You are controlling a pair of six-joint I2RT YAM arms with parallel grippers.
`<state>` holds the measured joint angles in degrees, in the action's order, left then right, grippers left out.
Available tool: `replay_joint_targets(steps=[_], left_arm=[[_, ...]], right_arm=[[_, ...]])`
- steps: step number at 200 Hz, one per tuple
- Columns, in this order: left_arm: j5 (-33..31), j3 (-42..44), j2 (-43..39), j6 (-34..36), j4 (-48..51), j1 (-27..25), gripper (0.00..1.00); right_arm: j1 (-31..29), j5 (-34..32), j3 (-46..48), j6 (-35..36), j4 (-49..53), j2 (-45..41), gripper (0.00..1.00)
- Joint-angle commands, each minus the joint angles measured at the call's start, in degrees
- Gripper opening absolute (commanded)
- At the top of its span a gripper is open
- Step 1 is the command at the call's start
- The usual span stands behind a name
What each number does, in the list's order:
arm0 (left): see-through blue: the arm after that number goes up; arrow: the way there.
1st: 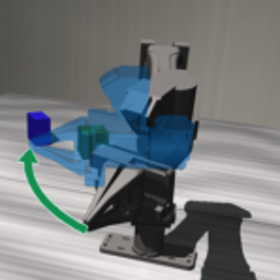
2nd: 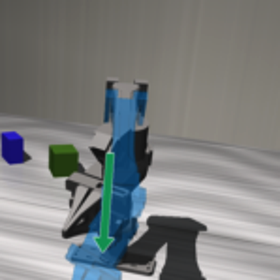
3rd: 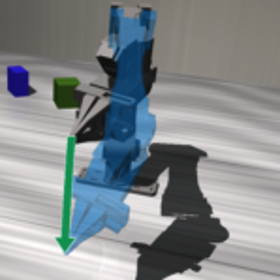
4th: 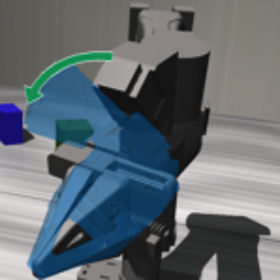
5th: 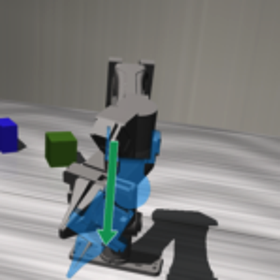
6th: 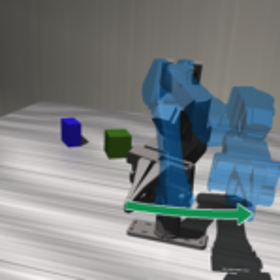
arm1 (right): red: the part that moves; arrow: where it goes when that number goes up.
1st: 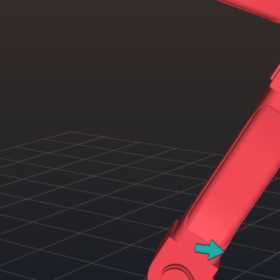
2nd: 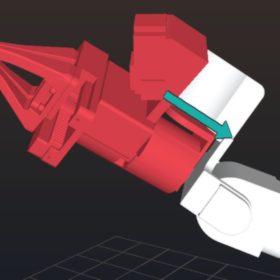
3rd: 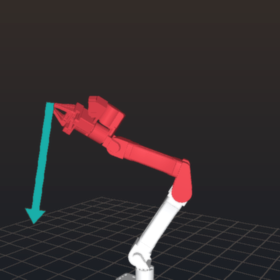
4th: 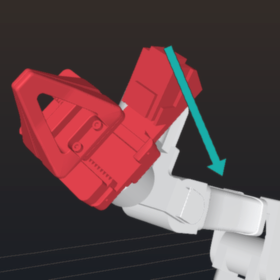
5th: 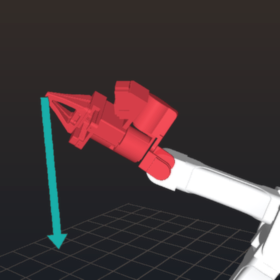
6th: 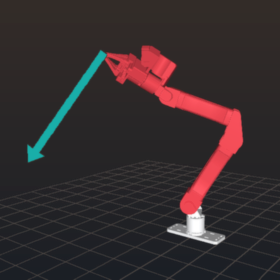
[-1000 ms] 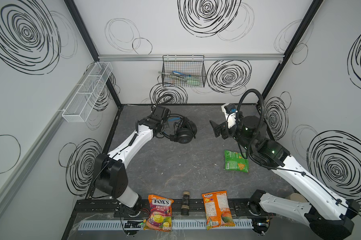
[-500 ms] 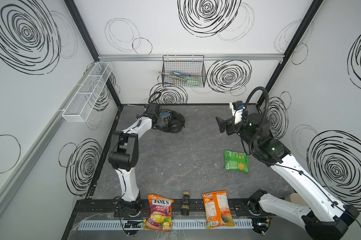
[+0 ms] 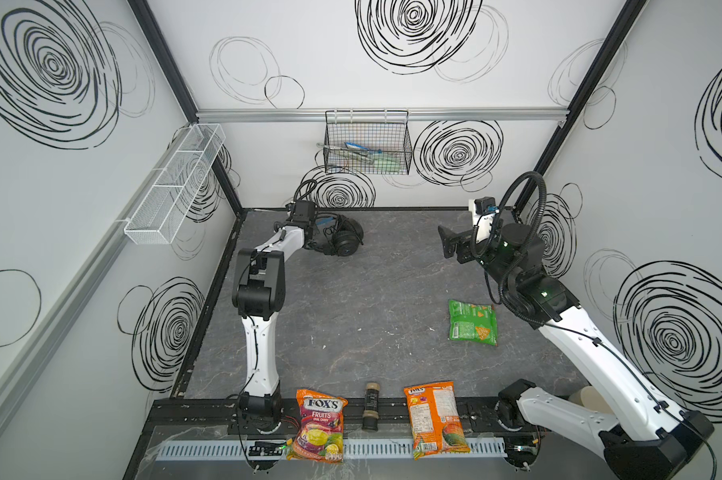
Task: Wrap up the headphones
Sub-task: 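Open the left gripper and withdraw both arms from the headphones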
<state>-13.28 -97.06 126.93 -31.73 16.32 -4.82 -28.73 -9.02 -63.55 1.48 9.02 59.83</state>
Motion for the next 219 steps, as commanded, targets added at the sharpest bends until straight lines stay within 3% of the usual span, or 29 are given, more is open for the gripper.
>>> replay_joint_targets(steps=[1,34,60,83,109,144,181,219], left_arm=[[1.3,-2.0,0.1,-1.2,-5.8,-0.1,0.02],[1.7,-3.0,1.6,-1.2,-5.7,-0.1,0.15],[2.5,-2.6,1.9,-1.2,-5.8,0.5,0.18],[3.0,-2.7,1.4,-0.2,-6.4,0.7,0.31],[4.1,-2.0,0.0,-0.1,-6.9,0.9,0.54],[5.5,-1.2,-2.1,-0.4,-5.4,2.1,0.67],[6.2,4.5,-7.8,0.2,-5.8,4.1,0.74],[4.0,14.5,-19.7,2.9,-4.5,5.7,0.94]], right_arm=[[0.4,0.3,-0.5,-0.9,-1.8,1.0,0.97],[0.8,0.0,-1.7,-0.6,-1.5,1.7,0.97],[1.3,-0.2,-2.3,0.2,-1.6,1.6,0.97],[1.6,-0.6,-3.9,1.2,-1.5,2.2,0.97],[1.8,-1.1,-4.8,1.4,-1.7,2.9,0.97],[1.8,-0.7,-5.5,0.4,-1.5,3.7,0.97],[1.8,-0.7,-6.3,-1.2,-1.2,3.7,0.97],[4.0,-4.8,0.2,-8.6,-5.1,-0.4,0.97]])
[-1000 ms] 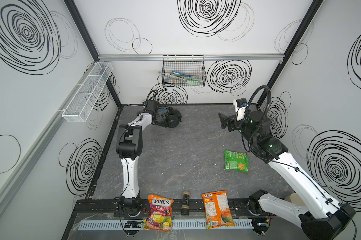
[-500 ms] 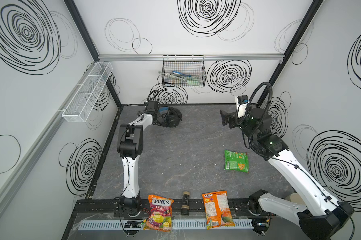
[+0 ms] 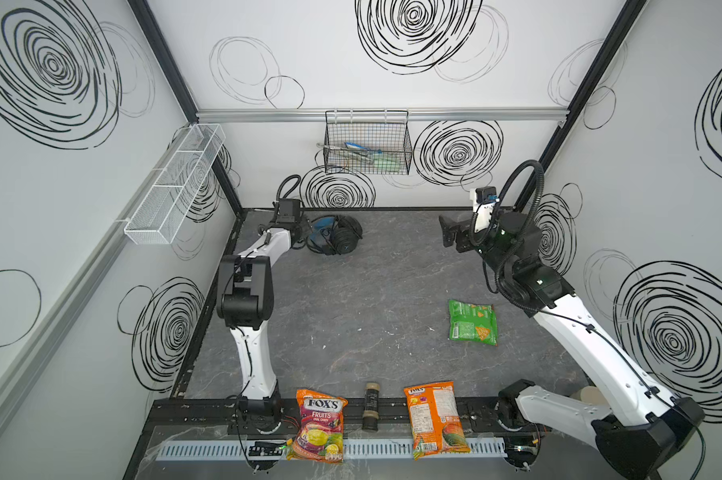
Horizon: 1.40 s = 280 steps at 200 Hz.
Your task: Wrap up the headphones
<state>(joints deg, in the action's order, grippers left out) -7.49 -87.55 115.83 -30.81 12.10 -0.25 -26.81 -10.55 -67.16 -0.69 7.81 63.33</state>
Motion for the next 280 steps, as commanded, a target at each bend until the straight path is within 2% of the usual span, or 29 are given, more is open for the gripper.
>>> replay_joint_targets(steps=[1,16,45,66,79,91,104,114,129,141,159,169,190,202,215,224,251,261,280], left_arm=[[-1.9,5.4,-9.1,2.1,-0.2,1.2,0.94],[-4.5,10.9,-16.0,3.1,0.4,1.2,1.00],[-7.3,24.8,-29.9,4.3,0.1,-0.2,0.96],[-15.1,34.0,-38.4,6.0,0.0,-5.3,0.96],[-18.0,37.7,-42.7,9.0,-0.3,-7.8,0.96],[-18.1,40.6,-47.3,11.2,-2.2,-9.0,0.96],[-19.0,43.8,-53.5,11.9,-6.0,-9.4,0.96],[-17.0,46.8,-58.0,11.8,-10.4,-8.6,0.96],[-10.3,53.0,-62.2,13.6,-21.6,-7.1,0.96],[-7.3,56.2,-61.8,18.0,-26.8,-7.5,0.96],[-4.6,59.2,-58.5,20.1,-32.0,-7.2,0.96],[-4.3,62.0,-57.4,20.3,-36.4,-6.7,0.96],[-7.1,68.0,-55.4,20.7,-48.3,-5.9,0.96],[-7.3,69.1,-52.9,20.3,-52.0,-4.8,0.96],[-7.6,69.8,-49.5,21.5,-56.8,-4.4,0.96],[-7.8,70.7,-47.2,22.3,-61.4,-4.4,0.96],[-7.5,74.1,-39.4,26.5,-76.0,-3.9,0.96],[-5.1,73.5,-39.8,27.7,-74.2,-3.6,0.96],[-0.7,78.3,-34.7,29.1,-88.5,-3.1,0.96]], right_arm=[[2.2,-3.3,4.3,-6.8,-4.1,-4.2,0.97],[6.2,-4.4,10.9,-12.0,-8.2,-6.9,0.97],[15.9,-9.6,22.2,-26.1,-10.9,-7.0,0.97],[19.1,-18.5,27.2,-34.2,-8.7,-2.5,0.97],[20.0,-20.3,30.9,-31.4,-13.0,0.2,0.97],[21.6,-15.6,35.0,-24.7,-21.3,2.1,0.97],[23.3,-12.8,38.4,-22.9,-26.9,3.7,0.97],[24.1,-11.5,40.6,-21.2,-30.1,5.0,0.97],[24.6,-10.0,41.6,-17.2,-32.6,7.3,0.97],[24.7,-7.9,40.5,-13.8,-32.0,8.6,0.97],[25.0,-6.2,41.2,-9.2,-36.3,10.3,0.97],[26.1,-6.3,42.3,-10.2,-39.7,11.5,0.97],[29.9,-6.7,46.3,-18.5,-48.4,14.4,0.97],[30.4,-8.7,46.1,-19.2,-50.4,16.7,0.97],[30.4,-6.8,42.1,-16.7,-45.7,18.6,0.97],[30.5,-5.2,42.5,-13.6,-49.9,19.1,0.97],[31.1,-4.9,45.1,-14.3,-54.0,18.8,0.97],[30.6,-4.5,43.6,-13.7,-51.4,19.4,0.97],[26.5,-6.0,43.3,-8.9,-53.6,20.7,0.97]])
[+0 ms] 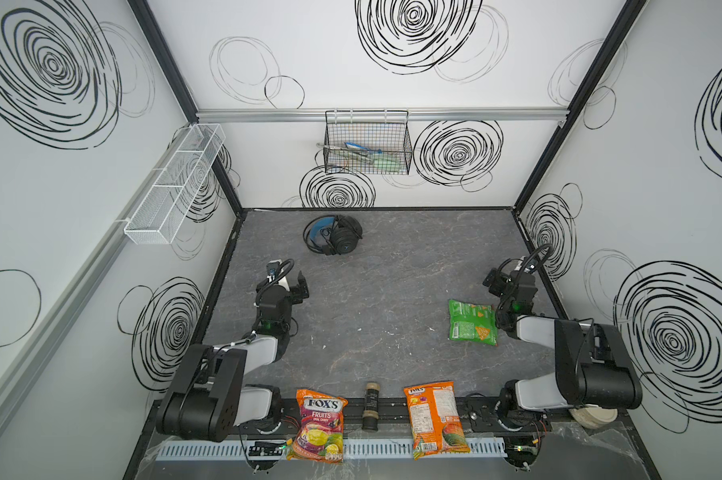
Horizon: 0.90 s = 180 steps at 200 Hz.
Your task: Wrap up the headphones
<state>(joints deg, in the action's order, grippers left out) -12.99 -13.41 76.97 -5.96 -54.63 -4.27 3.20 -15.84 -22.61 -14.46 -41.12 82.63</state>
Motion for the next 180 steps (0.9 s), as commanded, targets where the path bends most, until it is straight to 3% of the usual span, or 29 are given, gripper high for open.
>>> replay_joint_targets(steps=[1,12,26,34,41,53,93,121,180], left_arm=[[5.1,4.4,4.7,4.3,-22.7,0.9,0.96],[6.2,6.3,10.9,5.5,-34.6,0.7,0.96],[4.8,3.1,6.7,4.7,-21.0,0.5,0.96],[4.9,3.2,8.4,5.0,-24.4,0.5,0.96],[5.0,3.8,9.9,5.3,-27.9,0.6,0.96],[4.7,2.9,7.9,4.8,-22.5,0.5,0.96],[1.0,3.9,9.0,5.3,-26.9,-0.7,0.96],[-0.3,3.7,8.9,4.5,-26.3,-0.5,0.96],[-0.4,3.7,8.9,4.6,-26.3,-0.5,0.96]], right_arm=[[-3.7,-1.1,-1.3,5.0,-4.5,1.5,0.97],[-5.5,-4.0,-2.8,5.6,-3.5,3.0,0.97],[-7.1,-6.9,-3.8,6.3,-3.2,4.3,0.97],[-7.5,-6.7,-2.6,7.2,-5.5,4.5,0.97],[-6.5,-3.4,-1.3,7.2,-7.1,3.6,0.97],[-2.5,6.0,2.6,6.3,-10.6,0.6,0.97],[-1.6,13.3,10.1,8.7,-23.3,-0.1,0.97],[-3.4,7.2,7.6,8.3,-21.4,2.0,0.97],[-3.5,6.9,8.3,8.3,-21.7,1.4,0.97]])
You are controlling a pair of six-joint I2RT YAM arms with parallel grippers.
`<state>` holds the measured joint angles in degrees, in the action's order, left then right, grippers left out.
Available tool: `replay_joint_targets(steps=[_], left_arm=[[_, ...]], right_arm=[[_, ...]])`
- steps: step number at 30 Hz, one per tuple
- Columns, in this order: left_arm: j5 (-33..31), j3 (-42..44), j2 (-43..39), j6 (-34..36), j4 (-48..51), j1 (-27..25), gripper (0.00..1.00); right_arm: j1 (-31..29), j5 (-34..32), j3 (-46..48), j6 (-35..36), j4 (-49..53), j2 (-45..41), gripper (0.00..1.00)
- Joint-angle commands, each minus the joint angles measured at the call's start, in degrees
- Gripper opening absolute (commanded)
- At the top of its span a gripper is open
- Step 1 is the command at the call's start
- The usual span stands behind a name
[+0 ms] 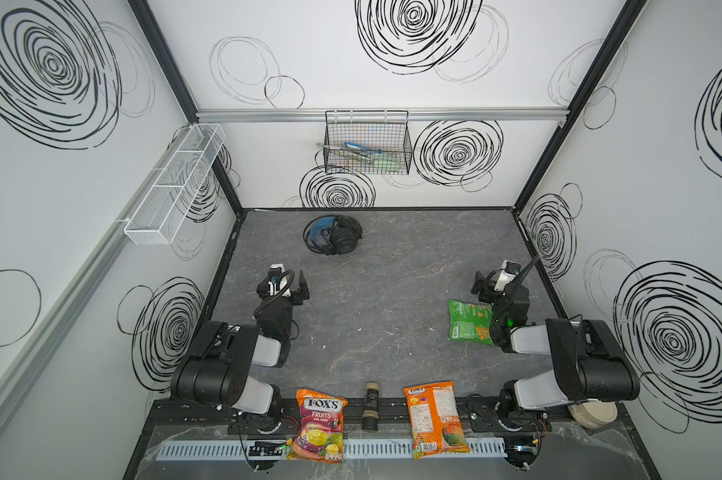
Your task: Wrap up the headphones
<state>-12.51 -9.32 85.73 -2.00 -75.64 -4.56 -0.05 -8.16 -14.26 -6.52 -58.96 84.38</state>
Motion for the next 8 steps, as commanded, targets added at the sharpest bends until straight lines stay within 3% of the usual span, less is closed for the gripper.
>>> replay_joint_targets(steps=[1,8], left_arm=[[-0.8,-0.4,0.1,0.6,-5.3,-0.2,0.96],[-0.7,-0.5,0.2,0.6,-5.0,-0.2,0.96]], right_arm=[[-0.2,-0.7,0.0,0.4,-3.9,-0.4,0.97],[-0.1,-0.5,0.0,0.3,-4.0,-0.4,0.97]])
